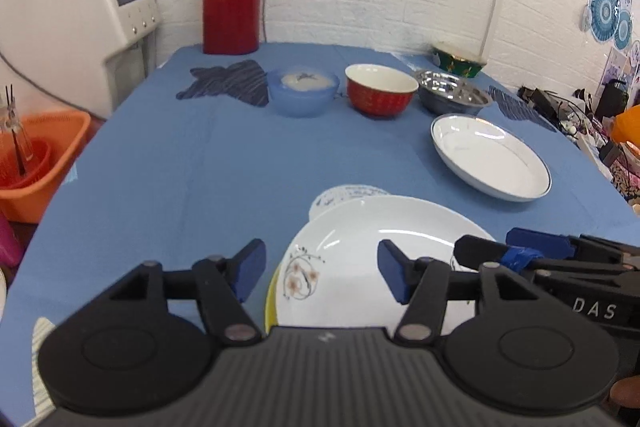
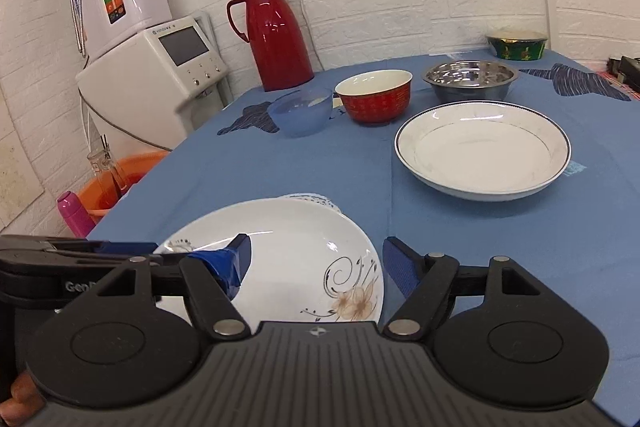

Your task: Organize plates and bowls

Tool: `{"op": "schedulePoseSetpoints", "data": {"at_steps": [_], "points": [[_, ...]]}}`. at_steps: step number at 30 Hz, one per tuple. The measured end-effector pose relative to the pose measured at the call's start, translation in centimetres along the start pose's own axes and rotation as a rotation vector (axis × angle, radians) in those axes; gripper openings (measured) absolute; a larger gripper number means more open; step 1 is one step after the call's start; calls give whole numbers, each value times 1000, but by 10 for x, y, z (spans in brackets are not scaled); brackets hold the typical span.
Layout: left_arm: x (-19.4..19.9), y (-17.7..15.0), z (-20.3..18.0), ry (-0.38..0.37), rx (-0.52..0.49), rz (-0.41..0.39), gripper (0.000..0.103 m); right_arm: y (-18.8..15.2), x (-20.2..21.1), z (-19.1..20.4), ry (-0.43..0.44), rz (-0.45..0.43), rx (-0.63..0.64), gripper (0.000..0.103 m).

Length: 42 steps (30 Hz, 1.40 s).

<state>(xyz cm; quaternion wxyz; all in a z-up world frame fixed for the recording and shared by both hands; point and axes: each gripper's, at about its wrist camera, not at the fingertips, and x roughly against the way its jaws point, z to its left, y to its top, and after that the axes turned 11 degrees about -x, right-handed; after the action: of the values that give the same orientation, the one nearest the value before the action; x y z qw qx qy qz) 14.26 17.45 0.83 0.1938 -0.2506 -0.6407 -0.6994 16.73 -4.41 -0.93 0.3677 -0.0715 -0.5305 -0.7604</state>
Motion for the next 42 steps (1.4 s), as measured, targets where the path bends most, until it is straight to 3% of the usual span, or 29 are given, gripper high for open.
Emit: {"op": "schedulePoseSetpoints", "data": {"at_steps": [4,10,15,24,28,32,34,40,42], "points": [[6,5,3,43,7,-30,62,4,6,-3,-7,-37,-20,58],[-6,3,1,47,38,20,63,2,5,-15,-7,-5,-73,58],[-12,13,-6,51,39,15,64,6,10,-29,-19,-13,-124,59],[-25,37,-32,28,-5,-2,68,29,25,-62,-94,-47,-145,59],[-40,48,-42,4,-18,25,69,47,20,-81,-184,6,-148,60],[-56,62,-51,-17,-49,57,69,62,22,-103,-181,-12,-136,60],[-63,72,-55,-50,-73,73,69,73,21,-113,-203,-31,-119,60],[-97,110,-58,-262,-37,139,69,105,1,-146,-245,-12,-133,60],[-114,120,-63,-286,-21,162,69,112,-9,-152,-245,1,-136,60]]}}
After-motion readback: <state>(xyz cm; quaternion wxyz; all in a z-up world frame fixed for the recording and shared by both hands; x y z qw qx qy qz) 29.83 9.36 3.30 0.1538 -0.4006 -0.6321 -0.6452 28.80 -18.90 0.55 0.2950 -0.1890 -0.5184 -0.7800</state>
